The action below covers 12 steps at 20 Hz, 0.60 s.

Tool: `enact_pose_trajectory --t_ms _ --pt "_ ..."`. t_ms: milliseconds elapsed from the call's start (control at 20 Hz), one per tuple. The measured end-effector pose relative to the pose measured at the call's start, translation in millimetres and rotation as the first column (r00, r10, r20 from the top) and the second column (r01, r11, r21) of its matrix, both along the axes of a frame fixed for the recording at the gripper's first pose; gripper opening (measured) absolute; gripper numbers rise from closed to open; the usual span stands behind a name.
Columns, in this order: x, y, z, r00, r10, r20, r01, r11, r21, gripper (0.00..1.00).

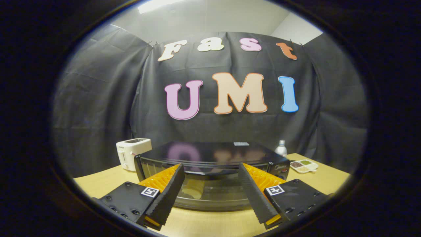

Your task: Open the toaster oven, put the food inside, and close the toaster oven door.

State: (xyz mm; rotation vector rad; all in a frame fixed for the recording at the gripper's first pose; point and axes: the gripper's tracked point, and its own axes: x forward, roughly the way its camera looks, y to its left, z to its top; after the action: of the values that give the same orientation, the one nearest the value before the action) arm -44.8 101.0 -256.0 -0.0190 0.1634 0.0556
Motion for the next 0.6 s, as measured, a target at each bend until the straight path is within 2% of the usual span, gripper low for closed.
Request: enact_pose_trajectory --t_ms 250,450,600 --pt "13.6 -28.5 103.1 0.994 -0.002 0.11 0.005 1.0 -0.031 0.98" --pt "18.8 -32.3 173.9 0.989 0.059 0.136 -0.063 0.998 0.027 0.98" --pt "18.5 -43.2 208.2 0.986 0.076 0.149 -0.084 0.995 0.048 0.98"
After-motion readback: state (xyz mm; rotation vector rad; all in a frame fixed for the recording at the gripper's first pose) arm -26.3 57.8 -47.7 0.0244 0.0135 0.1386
